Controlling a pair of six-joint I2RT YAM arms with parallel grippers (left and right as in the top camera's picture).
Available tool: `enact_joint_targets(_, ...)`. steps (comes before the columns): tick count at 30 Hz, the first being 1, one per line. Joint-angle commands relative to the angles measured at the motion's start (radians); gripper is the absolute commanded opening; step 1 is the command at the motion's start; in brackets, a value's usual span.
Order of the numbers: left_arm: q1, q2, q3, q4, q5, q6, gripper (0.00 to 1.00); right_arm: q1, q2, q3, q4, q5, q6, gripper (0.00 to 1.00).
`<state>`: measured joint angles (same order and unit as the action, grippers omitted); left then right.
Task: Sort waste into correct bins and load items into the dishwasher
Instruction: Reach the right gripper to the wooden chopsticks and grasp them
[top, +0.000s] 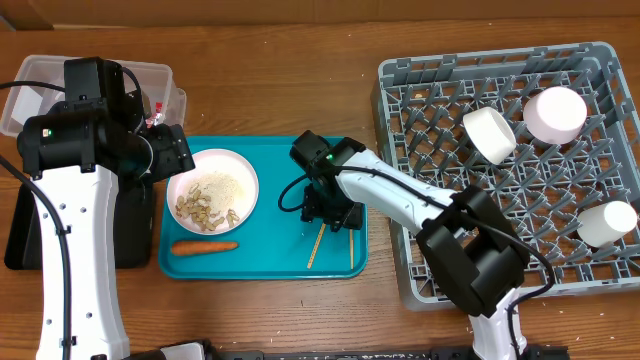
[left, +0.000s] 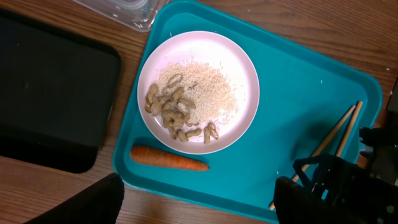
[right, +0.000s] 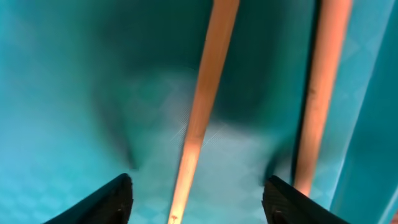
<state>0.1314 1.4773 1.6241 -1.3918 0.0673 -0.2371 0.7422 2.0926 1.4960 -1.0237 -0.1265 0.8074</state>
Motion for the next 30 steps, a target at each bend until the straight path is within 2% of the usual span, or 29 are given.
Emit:
enact_joint_targets(1, -0.001, -0.006, 0.015, 0.0, 0.003, -0.003, 0.79, 0.006, 0.012, -0.005, -0.001, -0.008, 0.014, 0.69)
enact_joint_targets(7, -0.001, -0.006, 0.015, 0.0, 0.003, -0.003, 0.79, 0.031, 0.012, -0.005, -0.003, -0.011, 0.036, 0.67)
enact_joint_targets(15, -0.001, -0.006, 0.015, 0.0, 0.003, -0.002, 0.79, 0.069, 0.012, -0.005, -0.009, 0.058, 0.082, 0.42)
enact_joint_targets(18, -0.001, -0.006, 0.015, 0.0, 0.003, -0.002, 0.79, 0.077, 0.012, -0.005, -0.012, 0.058, 0.084, 0.22)
enact_joint_targets(19, -0.001, -0.006, 0.015, 0.0, 0.003, -0.002, 0.79, 0.078, 0.012, -0.005, -0.014, 0.058, 0.084, 0.19)
enact_joint_targets(27, -0.001, -0.006, 0.015, -0.001, 0.003, -0.002, 0.79, 0.082, 0.012, -0.005, -0.015, 0.058, 0.083, 0.1)
enact_joint_targets(30, -0.001, -0.006, 0.015, -0.001, 0.003, -0.002, 0.79, 0.082, 0.012, -0.004, -0.002, 0.057, 0.029, 0.08)
